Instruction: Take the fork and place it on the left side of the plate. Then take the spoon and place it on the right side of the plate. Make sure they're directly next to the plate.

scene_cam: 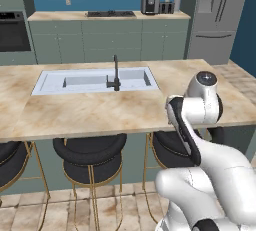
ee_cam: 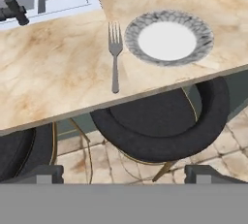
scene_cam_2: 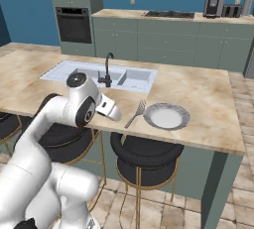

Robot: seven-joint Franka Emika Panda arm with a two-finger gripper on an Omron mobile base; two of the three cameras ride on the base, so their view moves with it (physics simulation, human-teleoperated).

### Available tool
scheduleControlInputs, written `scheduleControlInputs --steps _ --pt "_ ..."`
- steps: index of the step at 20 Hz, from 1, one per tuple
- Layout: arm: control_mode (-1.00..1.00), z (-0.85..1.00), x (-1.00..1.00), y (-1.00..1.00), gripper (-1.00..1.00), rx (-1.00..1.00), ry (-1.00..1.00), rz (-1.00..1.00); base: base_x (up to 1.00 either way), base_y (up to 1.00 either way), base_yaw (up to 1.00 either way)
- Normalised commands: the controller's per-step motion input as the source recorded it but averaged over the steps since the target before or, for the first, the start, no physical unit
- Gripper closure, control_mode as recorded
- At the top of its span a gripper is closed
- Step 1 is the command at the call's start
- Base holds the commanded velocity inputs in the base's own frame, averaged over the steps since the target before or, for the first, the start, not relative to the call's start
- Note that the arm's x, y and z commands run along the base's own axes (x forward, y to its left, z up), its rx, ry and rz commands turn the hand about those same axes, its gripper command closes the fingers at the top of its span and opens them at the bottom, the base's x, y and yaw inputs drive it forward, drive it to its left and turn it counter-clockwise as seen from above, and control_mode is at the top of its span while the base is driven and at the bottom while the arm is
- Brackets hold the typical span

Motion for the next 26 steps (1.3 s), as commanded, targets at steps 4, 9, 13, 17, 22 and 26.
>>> scheduleControlInputs --steps 4,9,13,17,22,26 --pt "-1.0 0.06 -0.98 0.4 -1.0 0.0 0.16 -0.03 0.0 0.0 0.0" --pt "-1.0 0.0 -0.52 0.13 -1.0 0.0 0.08 0.0 0.0 0.0 0.0" --pt "-1.0 0.0 0.0 0.0 -1.0 0.0 0.0 0.0 0.0 0.0 0.0" --pt "-1.0 0.0 0.0 0.0 -1.0 0.0 0.0 0.0 0.0 0.0 0.0" --pt "-1.0 0.0 0.0 0.0 -1.0 0.0 0.0 0.0 0.0 0.0 0.0" --pt "-1.0 0.0 0.0 0.0 -1.0 0.0 0.0 0.0 0.0 0.0 0.0"
